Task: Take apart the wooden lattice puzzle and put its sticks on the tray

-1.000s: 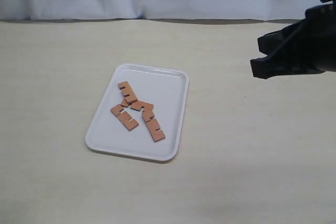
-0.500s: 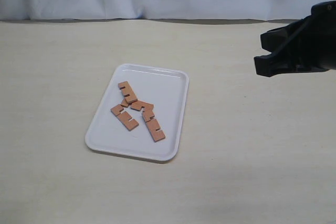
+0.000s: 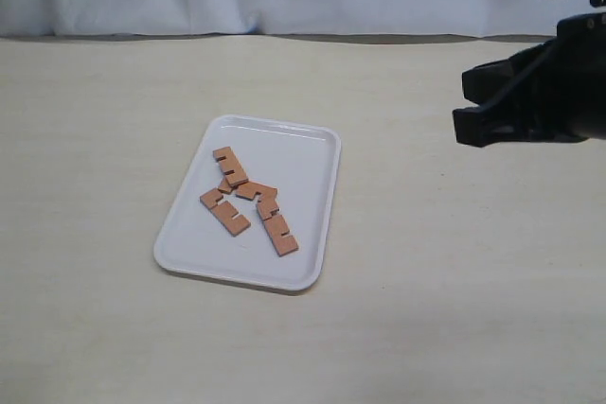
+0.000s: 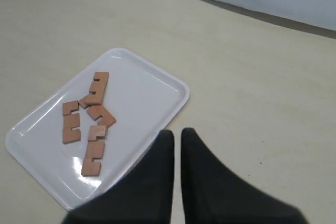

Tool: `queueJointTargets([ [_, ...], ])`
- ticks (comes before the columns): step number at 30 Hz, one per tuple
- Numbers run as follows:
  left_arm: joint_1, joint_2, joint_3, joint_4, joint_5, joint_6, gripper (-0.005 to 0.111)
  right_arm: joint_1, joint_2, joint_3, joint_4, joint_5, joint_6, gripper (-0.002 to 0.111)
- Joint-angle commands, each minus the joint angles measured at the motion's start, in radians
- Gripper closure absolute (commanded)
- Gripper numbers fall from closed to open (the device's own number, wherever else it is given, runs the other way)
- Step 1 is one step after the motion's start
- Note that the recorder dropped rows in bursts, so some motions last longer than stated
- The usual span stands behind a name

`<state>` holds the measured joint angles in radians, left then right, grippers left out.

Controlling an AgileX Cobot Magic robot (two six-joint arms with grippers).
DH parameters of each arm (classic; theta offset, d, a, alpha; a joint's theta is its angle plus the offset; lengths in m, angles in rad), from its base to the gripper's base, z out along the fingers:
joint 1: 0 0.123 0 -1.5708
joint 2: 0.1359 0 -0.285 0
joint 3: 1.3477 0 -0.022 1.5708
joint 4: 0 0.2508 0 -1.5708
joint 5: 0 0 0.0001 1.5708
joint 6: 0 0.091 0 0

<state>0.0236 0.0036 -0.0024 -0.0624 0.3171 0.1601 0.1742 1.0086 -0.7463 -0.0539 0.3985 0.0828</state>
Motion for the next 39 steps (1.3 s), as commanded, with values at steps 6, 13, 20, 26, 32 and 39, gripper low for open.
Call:
queueJointTargets([
  [6,0.0,-0.004,0.002,0.0,-0.008,-0.001,0.107,0.0,-0.194,0.352,-0.058,-0.21,0.0,0.104],
  [13,0.0,-0.004,0.002,0.0,-0.008,-0.001,0.107,-0.155,-0.485,0.746,-0.059,-0.498,0.032,0.104],
  [20,0.0,-0.004,0.002,0.0,-0.008,-0.001,0.107,-0.187,-0.728,0.746,-0.062,-0.306,0.025,0.104],
  [26,0.0,-0.004,0.002,0.002,-0.008,-0.001,0.107,-0.187,-0.909,0.746,-0.064,-0.179,0.025,0.104],
  [32,0.0,-0.004,0.002,0.002,-0.008,-0.001,0.107,-0.187,-1.009,0.746,-0.062,-0.078,0.025,0.104],
  [39,0.0,-0.004,0.002,0.002,-0.008,-0.001,0.107,-0.186,-1.009,0.746,-0.066,-0.059,-0.002,0.104],
])
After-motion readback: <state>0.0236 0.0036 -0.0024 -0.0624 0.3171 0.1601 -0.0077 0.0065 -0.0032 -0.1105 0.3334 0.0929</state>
